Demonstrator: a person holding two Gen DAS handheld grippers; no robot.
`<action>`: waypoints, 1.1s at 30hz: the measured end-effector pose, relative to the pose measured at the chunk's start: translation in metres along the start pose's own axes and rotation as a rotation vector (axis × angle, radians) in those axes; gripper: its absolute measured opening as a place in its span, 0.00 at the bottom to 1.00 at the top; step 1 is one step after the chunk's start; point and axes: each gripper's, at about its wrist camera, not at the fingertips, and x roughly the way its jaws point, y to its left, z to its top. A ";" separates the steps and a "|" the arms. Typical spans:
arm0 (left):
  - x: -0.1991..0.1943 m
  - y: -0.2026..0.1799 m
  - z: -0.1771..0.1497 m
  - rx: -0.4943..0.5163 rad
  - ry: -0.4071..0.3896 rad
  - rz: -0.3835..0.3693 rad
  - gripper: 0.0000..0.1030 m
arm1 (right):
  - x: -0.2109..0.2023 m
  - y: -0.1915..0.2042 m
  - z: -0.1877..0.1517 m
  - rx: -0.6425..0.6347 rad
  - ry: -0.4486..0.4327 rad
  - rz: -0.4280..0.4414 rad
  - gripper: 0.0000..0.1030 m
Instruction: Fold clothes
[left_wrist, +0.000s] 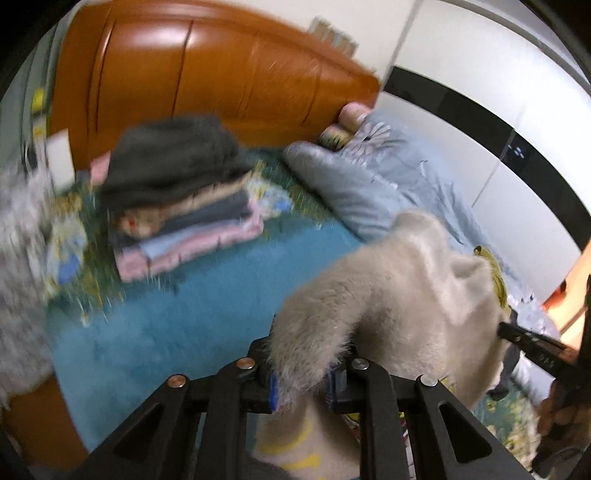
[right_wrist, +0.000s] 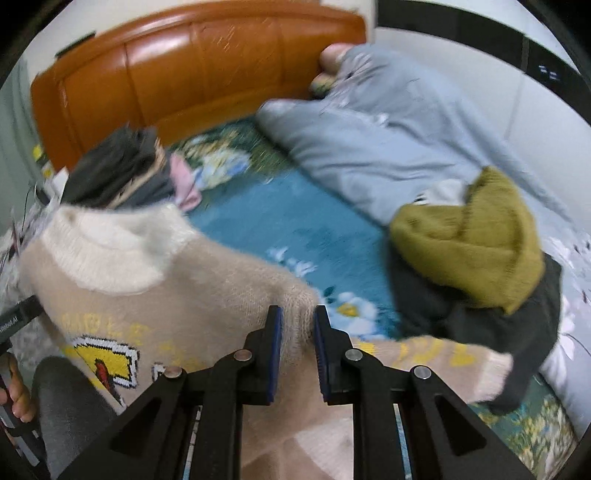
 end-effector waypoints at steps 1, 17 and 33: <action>-0.007 -0.008 0.004 0.026 -0.022 -0.004 0.18 | -0.009 -0.004 0.000 0.012 -0.021 -0.014 0.17; -0.068 -0.051 0.012 0.167 -0.145 -0.007 0.18 | -0.075 -0.015 0.001 0.044 -0.148 -0.076 0.17; -0.088 -0.075 0.022 0.211 -0.193 -0.008 0.18 | -0.080 -0.016 0.003 0.071 -0.183 -0.086 0.17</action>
